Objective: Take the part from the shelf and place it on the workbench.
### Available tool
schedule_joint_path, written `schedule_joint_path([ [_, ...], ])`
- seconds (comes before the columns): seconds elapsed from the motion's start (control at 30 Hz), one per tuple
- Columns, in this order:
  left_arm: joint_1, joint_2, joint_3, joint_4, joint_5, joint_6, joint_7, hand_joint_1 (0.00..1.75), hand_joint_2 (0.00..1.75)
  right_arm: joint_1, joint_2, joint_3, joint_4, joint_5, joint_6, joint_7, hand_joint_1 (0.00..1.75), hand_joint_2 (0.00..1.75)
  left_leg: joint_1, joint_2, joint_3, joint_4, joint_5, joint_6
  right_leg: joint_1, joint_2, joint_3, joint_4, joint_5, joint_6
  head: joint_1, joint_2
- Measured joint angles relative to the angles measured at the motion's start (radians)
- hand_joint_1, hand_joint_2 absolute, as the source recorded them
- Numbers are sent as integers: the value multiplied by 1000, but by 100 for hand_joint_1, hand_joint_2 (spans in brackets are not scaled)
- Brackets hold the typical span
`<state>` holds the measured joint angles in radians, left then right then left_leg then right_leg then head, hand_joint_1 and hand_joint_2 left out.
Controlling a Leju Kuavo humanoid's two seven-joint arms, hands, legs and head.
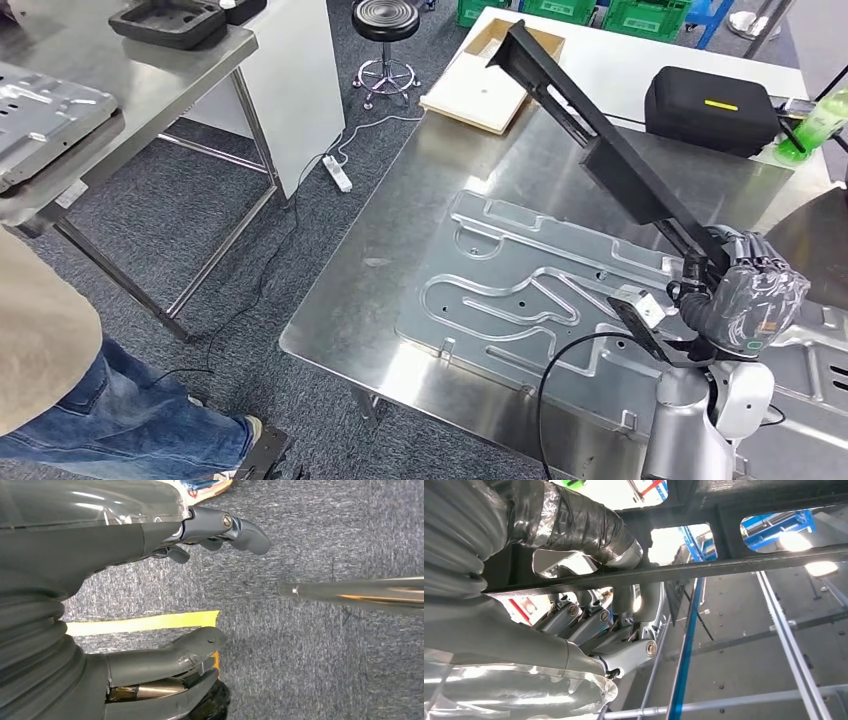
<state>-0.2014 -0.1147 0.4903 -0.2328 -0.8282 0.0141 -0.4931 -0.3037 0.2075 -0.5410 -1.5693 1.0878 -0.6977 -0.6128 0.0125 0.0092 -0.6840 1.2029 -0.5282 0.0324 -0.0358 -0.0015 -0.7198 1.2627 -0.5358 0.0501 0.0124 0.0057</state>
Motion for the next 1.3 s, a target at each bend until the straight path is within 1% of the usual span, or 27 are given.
schedule_joint_path([
  [0.03, -1, 0, -1, -1, 0, 0, 0, 0, 175, 0, -1, -1, 2, 2, 0, 2, 175, 175, -1, 0, 0, -2, 1, -8, 1, -2, 14, -34, 7, -2, 0, 0],
  [0.07, -1, 1, -1, -2, 0, 0, 1, 0, 175, 1, -2, -2, 3, 5, 0, 5, 175, 175, -3, 0, 0, -6, 3, -16, 4, -1, 18, -48, 5, -7, -1, 0],
  [0.13, -1, 1, -3, -4, 0, 0, 2, 0, 175, 2, -4, -4, 6, 10, 0, 9, 175, 175, -2, 0, 2, -16, 6, -29, 8, 2, 20, -62, 10, -22, -2, 0],
  [0.2, -1, 1, -6, -4, 0, 0, 2, 0, 175, 2, -5, -6, 7, 12, 0, 10, 175, 175, 1, 0, -1, 0, -9, -36, 9, 3, 28, -77, 15, -40, -2, 0],
  [0.27, -1, 0, -7, -4, 0, -1, 2, 0, 175, 0, -6, -7, 8, 13, 0, 11, 175, 175, 2, -1, -32, 76, -54, -36, 13, 3, 35, -86, 19, -53, -2, 0],
  [0.33, 1, 0, -7, -4, 0, -1, 2, 0, 175, 0, -6, -9, 9, 14, 0, 13, 175, 175, 0, -2, -81, 179, -96, -34, 20, 4, 37, -88, 19, -60, -1, 0],
  [0.37, 2, 0, -8, -4, 0, -1, 2, 0, 175, 1, -6, -9, 11, 14, 0, 14, 175, 175, -1, -2, -94, 204, -96, -31, 23, 5, 38, -88, 18, -62, -2, 0],
  [0.4, 3, 0, -8, -4, 0, -1, 2, 0, 175, 1, -6, -9, 12, 14, 0, 14, 175, 175, -3, -2, -90, 195, -79, -27, 26, 7, 39, -88, 18, -63, -2, 0],
  [0.43, 3, 0, -8, -4, 0, -1, 2, 0, 175, 1, -6, -10, 13, 14, 0, 15, 175, 175, -5, -3, -70, 151, -48, -21, 28, 9, 40, -88, 18, -63, -2, 0],
  [0.5, 1, 0, -8, -4, 0, -1, 2, 0, 175, 1, -6, -10, 14, 14, 0, 15, 175, 175, -12, -4, -14, 33, 5, -9, 31, 10, 42, -88, 18, -61, -2, 0],
  [0.53, 0, 0, -8, -4, 0, -1, 2, 0, 175, 0, -6, -10, 14, 14, 0, 15, 175, 175, -15, -4, 6, -12, 17, -6, 32, 11, 42, -91, 20, -58, -2, 0],
  [0.57, 0, 1, -8, -4, 0, -1, 2, 0, 175, 1, -7, -10, 15, 14, 0, 15, 175, 175, -17, -4, 17, -37, 20, -4, 32, 11, 42, -96, 23, -54, -1, 0],
  [0.67, 0, 1, -9, -4, 0, -1, 2, 0, 175, 3, -8, -11, 18, 15, 0, 16, 175, 175, -17, -5, 34, -81, 37, 4, 30, 11, 52, -123, 37, -36, -1, 0],
  [0.7, 0, 0, -10, -4, 0, -1, 2, 0, 175, 4, -9, -11, 18, 15, 0, 16, 175, 175, -14, -4, 43, -99, 46, 9, 31, 10, 53, -122, 33, -31, -1, 0],
  [0.77, 0, 0, -12, -4, 1, -1, 2, 0, 175, 6, -13, -11, 20, 14, 0, 16, 175, 175, -9, -2, 60, -127, 59, 17, 28, 9, 30, -68, -3, -22, 0, 0],
  [0.83, -1, 0, -15, -4, 1, -1, 1, 0, 175, 9, -16, -11, 24, 15, 0, 16, 175, 175, -9, -2, 66, -135, 63, 20, 23, 7, -17, 26, -44, -13, 0, 0],
  [0.87, 0, 0, -15, -4, 2, -2, 1, 0, 175, 12, -16, -11, 26, 17, 0, 17, 131, 131, -8, -2, 67, -136, 63, 20, 19, 7, -33, 53, -46, -10, 0, 0],
  [0.9, 0, 0, -16, -4, 2, -2, 1, 0, 175, 14, -16, -11, 29, 20, 0, 18, 87, 87, -8, -2, 67, -136, 62, 19, 15, 7, -35, 51, -32, -7, 0, 0],
  [0.93, 1, 0, -17, -4, 2, -2, 1, 0, 175, 15, -17, -11, 31, 23, 0, 20, 44, 44, -7, -2, 69, -135, 61, 17, 12, 6, -20, 16, -3, -5, 0, 0],
  [0.97, 1, -1, -18, -4, 2, -2, 1, 0, 175, 16, -17, -11, 32, 26, 0, 23, 0, 0, -6, -2, 71, -135, 59, 15, 10, 4, 8, -45, 32, -3, 0, 0],
  [1.0, 0, -1, -19, -4, 2, -2, 2, 0, 175, 15, -18, -11, 33, 28, 0, 28, 0, 0, -6, -3, 72, -135, 58, 10, 10, 3, 37, -103, 57, -3, 0, 0],
  [1.03, 0, -1, -21, -4, 2, 0, 3, 0, 175, 15, -19, -11, 34, 28, -1, 35, 0, 0, -7, -3, 73, -135, 56, 5, 12, 2, 60, -149, 73, -7, 0, 0],
  [1.07, -1, -1, -23, -4, 1, 2, 6, 0, 175, 15, -21, -10, 36, 29, -1, 44, 0, 0, -7, -4, 74, -137, 57, -2, 15, 3, 71, -175, 77, -13, 0, 0],
  [1.13, -1, -1, -30, -4, 0, 4, 11, 0, 175, 17, -29, -7, 43, 27, -1, 70, 0, 0, -7, -4, 76, -143, 59, -16, 22, 5, 74, -186, 79, -30, 0, 0],
  [1.2, 0, -1, -34, -4, 9, 1, 11, 0, 175, 20, -43, 9, 55, 8, -1, 121, 0, 0, -5, -5, 74, -136, 51, -26, 19, 4, 79, -197, 84, -46, -1, 0],
  [1.23, -1, -1, -34, -4, 15, 0, 9, 0, 175, 20, -56, 28, 65, -15, 0, 160, 0, 0, -4, -5, 64, -111, 32, -29, 18, 4, 82, -203, 87, -53, -1, 0],
  [1.3, 1, -1, -34, -4, 28, -3, 4, 0, 175, 22, -92, 79, 91, -75, 4, 243, 0, 0, -3, -5, 17, -6, -25, -30, 21, 3, 87, -209, 89, -64, -2, 0],
])
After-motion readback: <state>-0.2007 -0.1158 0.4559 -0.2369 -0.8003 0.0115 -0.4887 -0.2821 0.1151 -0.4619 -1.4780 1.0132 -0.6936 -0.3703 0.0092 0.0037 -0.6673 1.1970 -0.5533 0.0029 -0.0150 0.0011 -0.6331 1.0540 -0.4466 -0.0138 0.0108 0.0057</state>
